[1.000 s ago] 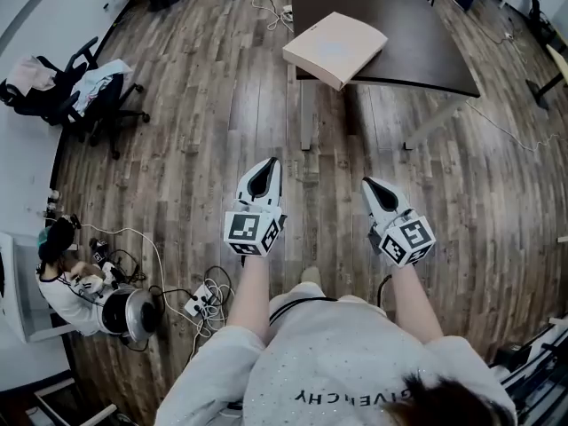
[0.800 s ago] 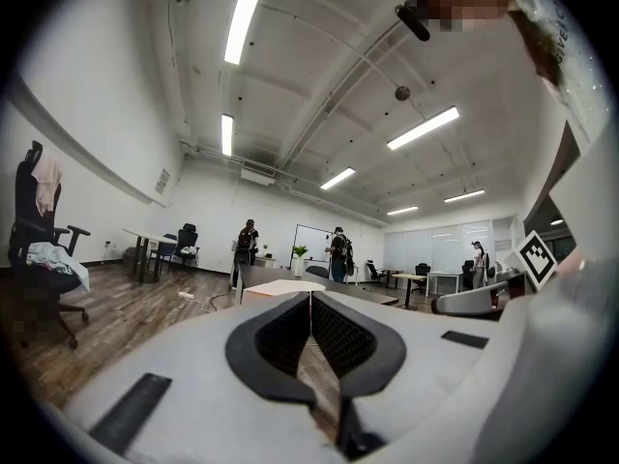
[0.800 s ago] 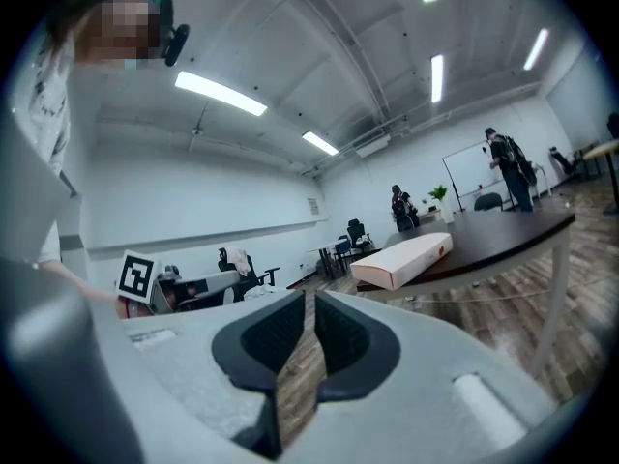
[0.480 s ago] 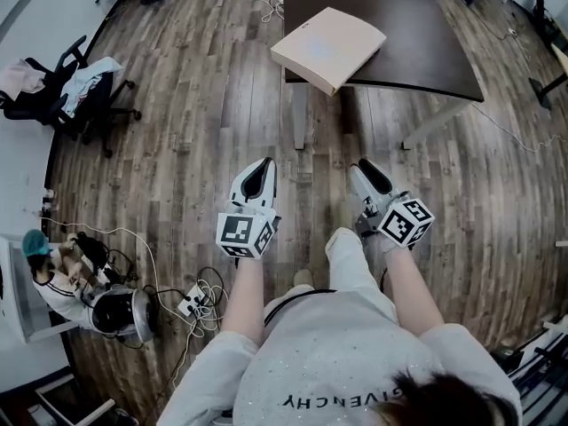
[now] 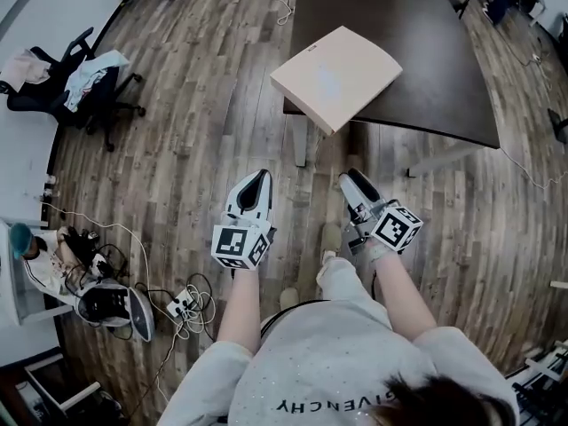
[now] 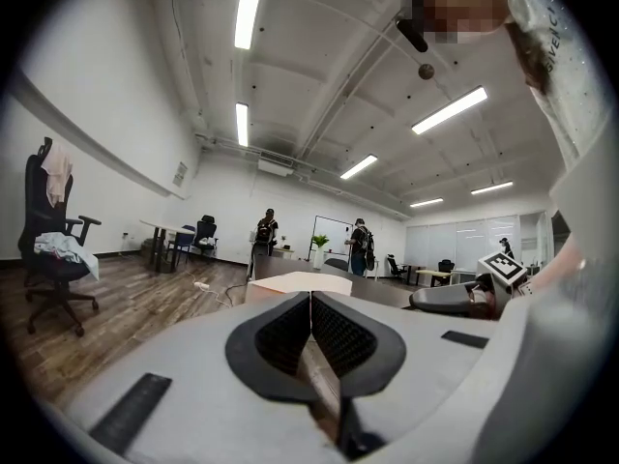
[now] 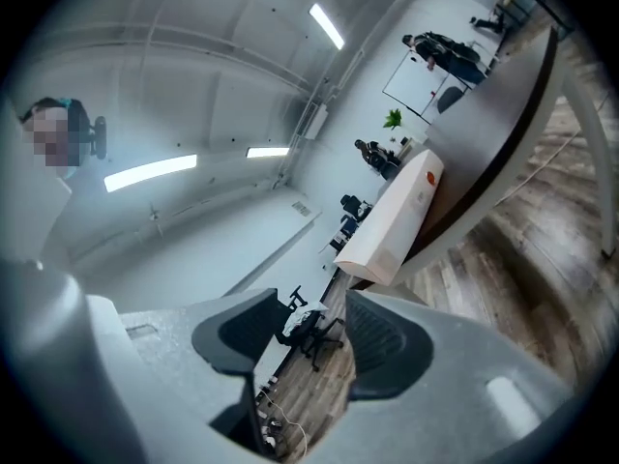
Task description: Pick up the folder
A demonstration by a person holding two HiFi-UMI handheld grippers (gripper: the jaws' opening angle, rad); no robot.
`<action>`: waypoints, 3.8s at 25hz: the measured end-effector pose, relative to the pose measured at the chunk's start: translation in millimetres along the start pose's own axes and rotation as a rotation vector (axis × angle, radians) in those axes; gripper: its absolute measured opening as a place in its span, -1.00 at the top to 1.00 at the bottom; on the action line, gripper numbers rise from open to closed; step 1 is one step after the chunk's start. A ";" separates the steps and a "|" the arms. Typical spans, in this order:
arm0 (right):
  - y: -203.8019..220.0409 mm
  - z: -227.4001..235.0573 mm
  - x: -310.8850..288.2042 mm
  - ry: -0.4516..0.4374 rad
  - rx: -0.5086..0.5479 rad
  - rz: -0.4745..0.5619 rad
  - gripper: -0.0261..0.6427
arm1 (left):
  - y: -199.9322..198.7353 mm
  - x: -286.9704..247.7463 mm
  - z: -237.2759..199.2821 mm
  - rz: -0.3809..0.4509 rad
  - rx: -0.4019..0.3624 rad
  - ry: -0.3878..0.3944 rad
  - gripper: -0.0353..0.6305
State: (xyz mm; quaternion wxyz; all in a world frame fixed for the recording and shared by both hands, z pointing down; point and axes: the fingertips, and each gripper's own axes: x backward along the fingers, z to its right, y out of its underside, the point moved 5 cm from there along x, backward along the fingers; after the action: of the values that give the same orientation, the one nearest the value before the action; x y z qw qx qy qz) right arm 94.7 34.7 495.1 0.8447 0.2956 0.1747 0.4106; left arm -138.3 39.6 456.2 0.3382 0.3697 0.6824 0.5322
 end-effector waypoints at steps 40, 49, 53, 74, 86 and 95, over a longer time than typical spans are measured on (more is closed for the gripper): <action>-37.7 156.9 -188.2 -0.033 -0.703 -0.077 -0.03 | 76.1 -182.6 -48.3 -0.079 0.101 -0.106 0.89; -31.1 152.7 -183.9 -0.060 -0.716 -0.097 -0.02 | 76.6 -184.1 -76.1 -0.059 0.110 -0.160 0.89; -30.4 153.4 -183.9 -0.082 -0.725 -0.093 -0.06 | 80.5 -183.8 -76.2 -0.063 0.117 -0.163 0.89; -39.6 144.6 -204.8 -0.109 -0.708 -0.072 0.06 | 82.0 -170.6 -90.1 -0.068 0.141 -0.174 0.89; -74.1 145.1 -183.6 -0.065 -0.430 -0.083 0.11 | 63.5 -181.4 -86.3 -0.052 0.118 -0.152 0.89; -121.9 136.4 -169.3 -0.033 -0.212 -0.050 0.11 | 31.0 -190.1 -93.7 -0.033 0.086 -0.161 0.89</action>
State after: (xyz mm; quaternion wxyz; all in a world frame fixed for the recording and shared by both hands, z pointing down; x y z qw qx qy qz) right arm 138.3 -208.3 529.8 0.8839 0.2070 0.1236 0.4007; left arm -119.3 -164.5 518.5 0.3845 0.4142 0.6811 0.4655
